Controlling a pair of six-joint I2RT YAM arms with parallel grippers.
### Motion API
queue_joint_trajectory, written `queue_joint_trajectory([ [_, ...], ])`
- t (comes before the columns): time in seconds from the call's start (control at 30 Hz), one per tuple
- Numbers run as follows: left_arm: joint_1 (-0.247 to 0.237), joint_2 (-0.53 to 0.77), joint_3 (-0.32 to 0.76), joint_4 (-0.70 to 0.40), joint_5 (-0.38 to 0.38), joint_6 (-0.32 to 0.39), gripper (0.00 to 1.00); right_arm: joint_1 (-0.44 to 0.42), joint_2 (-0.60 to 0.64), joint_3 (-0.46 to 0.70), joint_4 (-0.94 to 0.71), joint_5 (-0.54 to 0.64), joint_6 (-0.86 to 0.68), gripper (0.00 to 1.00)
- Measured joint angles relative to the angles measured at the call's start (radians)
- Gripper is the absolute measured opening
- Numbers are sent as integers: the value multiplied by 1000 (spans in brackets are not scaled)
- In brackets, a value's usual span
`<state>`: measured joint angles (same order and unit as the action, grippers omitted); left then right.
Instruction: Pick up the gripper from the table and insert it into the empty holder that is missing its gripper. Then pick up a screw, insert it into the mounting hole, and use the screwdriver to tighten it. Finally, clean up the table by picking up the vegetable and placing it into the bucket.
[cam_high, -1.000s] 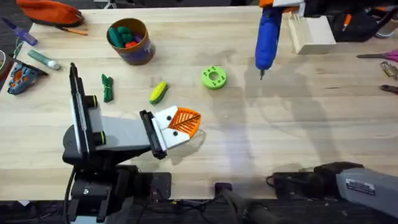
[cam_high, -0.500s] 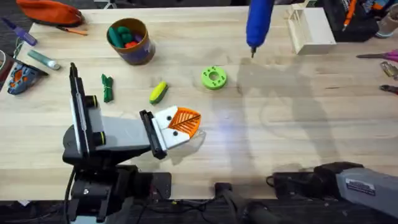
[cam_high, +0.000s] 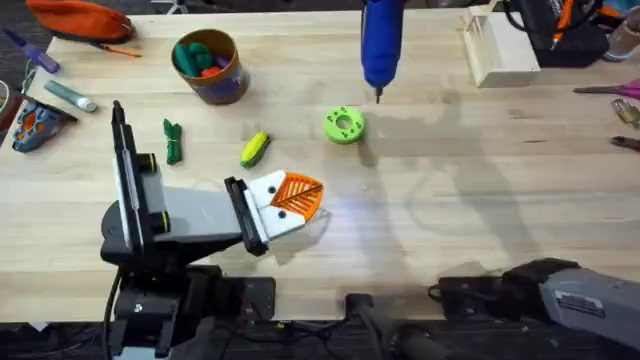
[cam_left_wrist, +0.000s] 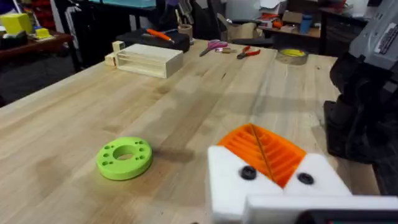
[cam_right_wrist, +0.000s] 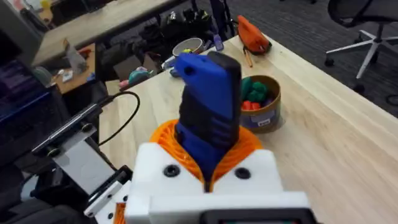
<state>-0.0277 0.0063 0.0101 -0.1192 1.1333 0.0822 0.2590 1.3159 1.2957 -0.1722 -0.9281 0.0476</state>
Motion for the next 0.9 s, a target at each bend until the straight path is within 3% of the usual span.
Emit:
queue_joint_trajectory([
  [0.33, 0, 0, 0, 0, 0, 0, 9, -7, 0, 0, -27, -4, -15, 24],
  [0.5, 0, 0, 0, 0, 0, 0, 9, 7, 0, -2, 92, -58, -19, 24],
  [0.9, 0, 0, 0, 0, 0, 0, 9, 167, 0, -3, 157, -110, -21, 24],
])
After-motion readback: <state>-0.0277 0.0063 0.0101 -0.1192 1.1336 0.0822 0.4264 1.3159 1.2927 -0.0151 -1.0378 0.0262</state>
